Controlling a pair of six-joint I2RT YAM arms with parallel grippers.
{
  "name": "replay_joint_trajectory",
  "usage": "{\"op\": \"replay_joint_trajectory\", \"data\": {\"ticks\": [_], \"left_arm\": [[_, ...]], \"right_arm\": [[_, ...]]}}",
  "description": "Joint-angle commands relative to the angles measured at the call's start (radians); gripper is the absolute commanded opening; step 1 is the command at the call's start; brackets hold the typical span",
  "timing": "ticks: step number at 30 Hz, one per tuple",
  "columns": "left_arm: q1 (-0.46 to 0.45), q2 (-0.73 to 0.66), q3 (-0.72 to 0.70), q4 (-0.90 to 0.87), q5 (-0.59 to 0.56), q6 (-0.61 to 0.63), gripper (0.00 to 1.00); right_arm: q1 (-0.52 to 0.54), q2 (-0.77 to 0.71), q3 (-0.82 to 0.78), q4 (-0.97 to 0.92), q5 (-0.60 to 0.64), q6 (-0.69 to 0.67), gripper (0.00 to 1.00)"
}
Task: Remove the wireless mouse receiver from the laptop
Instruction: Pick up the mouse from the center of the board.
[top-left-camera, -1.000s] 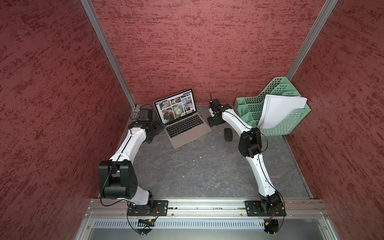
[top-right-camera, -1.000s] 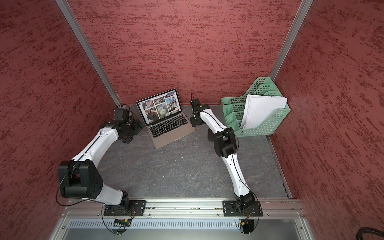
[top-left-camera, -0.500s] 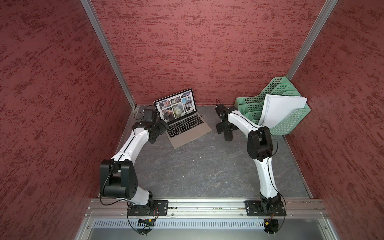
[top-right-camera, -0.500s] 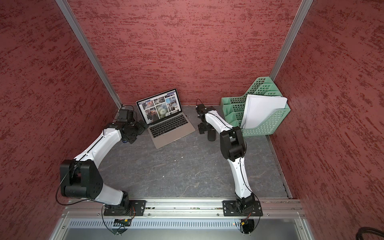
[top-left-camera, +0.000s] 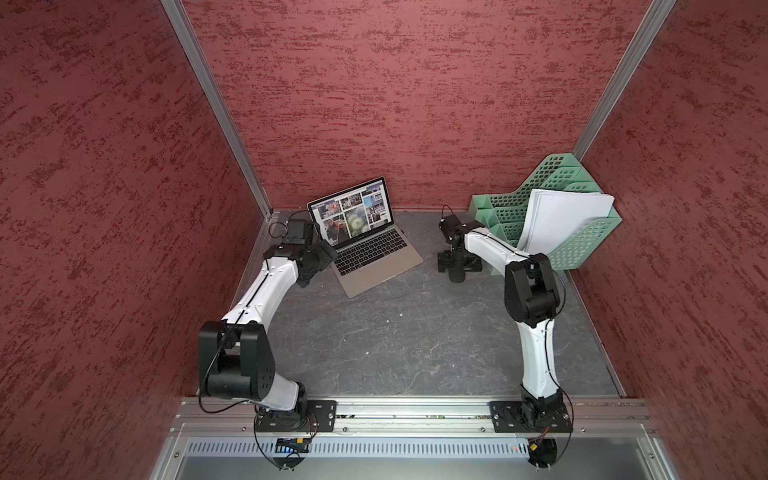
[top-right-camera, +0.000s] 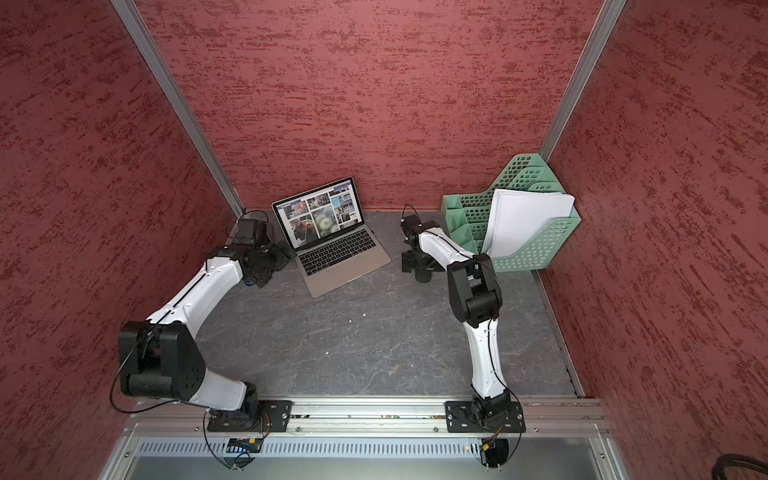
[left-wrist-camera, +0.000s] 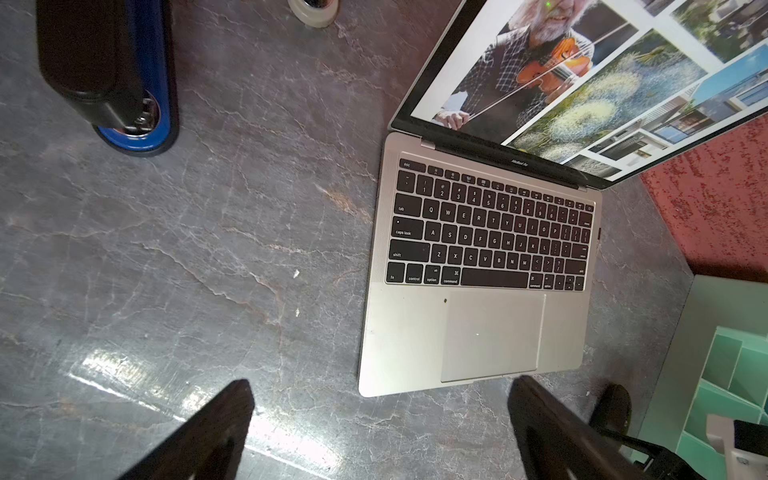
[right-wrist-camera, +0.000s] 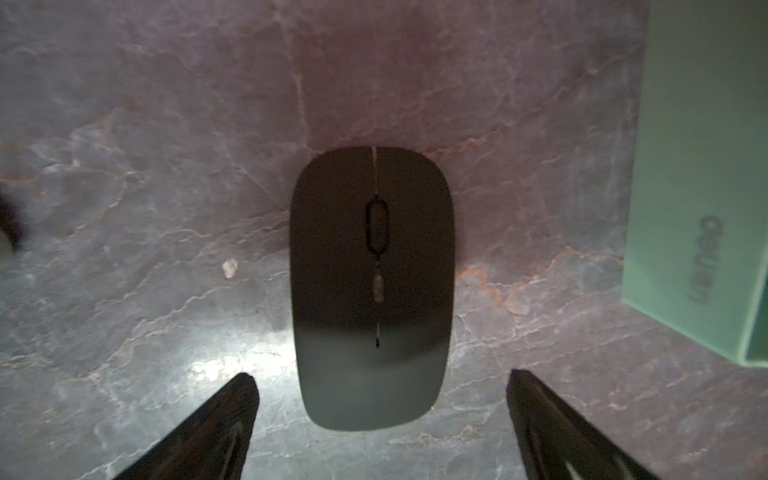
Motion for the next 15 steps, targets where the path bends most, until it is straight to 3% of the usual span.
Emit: {"op": "replay_joint_trajectory", "data": {"ticks": [1,6,11,15], "left_arm": [[-0.006,-0.020,-0.007,-0.014,-0.024,0.026,1.00],[-0.010,-0.010,-0.004,-0.016,-0.033,0.032,1.00],[-0.014,-0.001,-0.001,-0.018,-0.035,0.034,1.00],[-0.015,0.004,0.001,-0.017,-0.034,0.037,1.00]], "right_arm": [[-0.018,-0.020,-0.025,0.059,-0.040,0.042,0.98],[-0.021,-0.012,-0.045,0.096,-0.063,0.045,0.93],[-0.022,0.003,-0.051,0.112,-0.071,0.050,0.79],[-0.023,0.003,-0.069,0.118,-0.079,0.052,0.78]]}}
